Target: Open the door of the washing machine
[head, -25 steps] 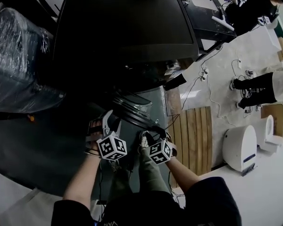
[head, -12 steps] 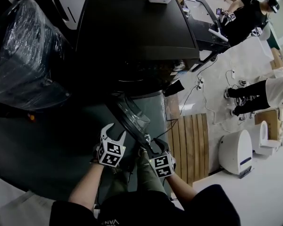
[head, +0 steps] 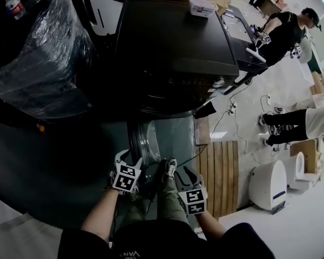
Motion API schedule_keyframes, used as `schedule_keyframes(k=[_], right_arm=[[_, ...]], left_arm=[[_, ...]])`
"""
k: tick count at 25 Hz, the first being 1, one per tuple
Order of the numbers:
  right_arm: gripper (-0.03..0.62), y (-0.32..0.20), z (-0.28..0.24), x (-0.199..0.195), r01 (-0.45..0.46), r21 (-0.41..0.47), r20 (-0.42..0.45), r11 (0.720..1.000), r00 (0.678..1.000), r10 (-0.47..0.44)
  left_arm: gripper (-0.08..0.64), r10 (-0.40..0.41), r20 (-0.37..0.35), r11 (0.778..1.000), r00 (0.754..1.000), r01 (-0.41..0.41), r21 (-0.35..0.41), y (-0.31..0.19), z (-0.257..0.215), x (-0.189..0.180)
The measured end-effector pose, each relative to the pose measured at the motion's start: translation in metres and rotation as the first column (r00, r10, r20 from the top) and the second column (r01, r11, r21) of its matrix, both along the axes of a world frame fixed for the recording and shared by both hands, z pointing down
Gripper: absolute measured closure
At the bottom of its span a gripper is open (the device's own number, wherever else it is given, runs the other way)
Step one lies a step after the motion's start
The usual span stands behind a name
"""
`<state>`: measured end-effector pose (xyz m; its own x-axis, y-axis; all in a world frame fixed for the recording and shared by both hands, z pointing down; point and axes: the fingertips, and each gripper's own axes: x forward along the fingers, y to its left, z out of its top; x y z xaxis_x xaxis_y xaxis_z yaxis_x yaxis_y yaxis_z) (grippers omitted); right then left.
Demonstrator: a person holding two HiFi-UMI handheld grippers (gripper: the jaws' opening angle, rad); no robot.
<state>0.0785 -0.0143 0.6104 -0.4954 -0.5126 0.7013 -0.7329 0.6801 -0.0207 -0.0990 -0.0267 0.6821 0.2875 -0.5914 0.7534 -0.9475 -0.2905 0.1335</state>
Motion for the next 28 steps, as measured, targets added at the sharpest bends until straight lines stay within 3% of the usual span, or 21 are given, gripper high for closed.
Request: schedule_keyframes(k=[9, 14, 19, 28], right_arm=[[0.439, 0.022, -0.015, -0.040, 0.061, 0.018, 0.001, 0.998, 0.998, -0.061], [0.439, 0.029, -0.022, -0.066, 0.100, 0.018, 0.000, 0.995, 0.995, -0.100], [0.439, 0.030, -0.030, -0.084, 0.119, 0.019, -0.010, 0.993, 0.993, -0.119], [0.439, 0.041, -0.027, -0.121, 0.159, 0.009, -0.021, 0.987, 0.987, -0.158]], left_arm=[[0.341, -0.131, 0.058, 0.991, 0.990, 0.131, 0.011, 0.022, 0.009, -0.101], [0.342, -0.213, 0.052, 0.977, 0.976, 0.212, 0.022, 0.018, 0.008, -0.161], [0.342, -0.231, 0.127, 0.973, 0.965, 0.228, 0.040, 0.006, 0.008, -0.217], [0.384, -0.279, 0.159, 0.960, 0.947, 0.271, 0.066, -0.022, 0.007, -0.285]])
